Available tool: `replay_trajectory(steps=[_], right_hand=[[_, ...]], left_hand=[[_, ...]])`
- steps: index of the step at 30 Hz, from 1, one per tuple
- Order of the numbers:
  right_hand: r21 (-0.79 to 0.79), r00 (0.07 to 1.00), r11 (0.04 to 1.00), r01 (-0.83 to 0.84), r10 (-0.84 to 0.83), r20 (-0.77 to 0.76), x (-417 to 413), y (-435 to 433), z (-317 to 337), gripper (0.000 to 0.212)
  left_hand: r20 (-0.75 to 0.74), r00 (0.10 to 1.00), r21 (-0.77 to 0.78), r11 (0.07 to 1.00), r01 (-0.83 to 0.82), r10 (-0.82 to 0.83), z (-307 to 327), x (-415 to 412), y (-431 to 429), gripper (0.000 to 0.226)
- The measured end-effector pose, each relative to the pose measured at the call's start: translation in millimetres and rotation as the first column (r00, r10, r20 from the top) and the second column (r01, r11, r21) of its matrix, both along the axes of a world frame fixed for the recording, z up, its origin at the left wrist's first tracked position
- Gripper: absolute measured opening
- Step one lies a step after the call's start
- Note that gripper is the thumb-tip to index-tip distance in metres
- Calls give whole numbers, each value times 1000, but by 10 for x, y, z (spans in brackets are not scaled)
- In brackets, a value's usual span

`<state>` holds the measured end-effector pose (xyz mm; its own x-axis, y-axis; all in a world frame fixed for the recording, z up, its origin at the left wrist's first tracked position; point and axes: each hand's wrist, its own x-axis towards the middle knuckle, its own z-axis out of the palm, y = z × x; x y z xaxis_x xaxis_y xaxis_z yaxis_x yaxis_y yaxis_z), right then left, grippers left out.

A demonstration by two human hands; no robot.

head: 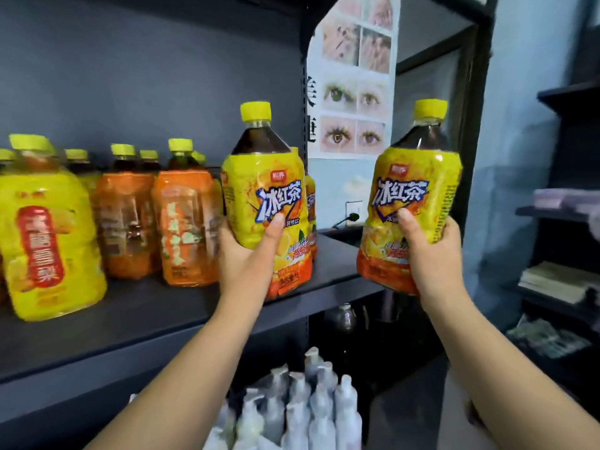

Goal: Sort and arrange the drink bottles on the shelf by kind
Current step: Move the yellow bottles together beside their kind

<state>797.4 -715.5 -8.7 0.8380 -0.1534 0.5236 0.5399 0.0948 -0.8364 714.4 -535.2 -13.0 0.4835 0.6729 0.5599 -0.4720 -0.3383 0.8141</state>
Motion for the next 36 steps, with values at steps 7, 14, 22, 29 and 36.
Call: replay_trajectory(steps=[7, 14, 22, 29, 36], right_hand=[[-89, 997, 993, -78, 76, -28, 851, 130, -81, 63], [-182, 953, 938, -295, 275, -126, 1596, 442, -76, 80], [-321, 838, 776, -544, 522, -159, 2082, 735, -71, 75], [-386, 708, 606, -695, 669, -226, 2470, 1048, -70, 111], [-497, 715, 541, -679, 642, -277, 2655, 1342, -108, 85]], left_hand=[[-107, 983, 31, 989, -147, 149, -155, 616, 25, 95], [-130, 969, 4, 977, -211, 210, -194, 780, 67, 102], [-109, 927, 33, 933, -357, 359, -183, 855, -145, 79], [-83, 912, 43, 915, -401, 403, -171, 971, -406, 37], [-124, 901, 105, 909, -404, 415, -210, 968, -427, 30]])
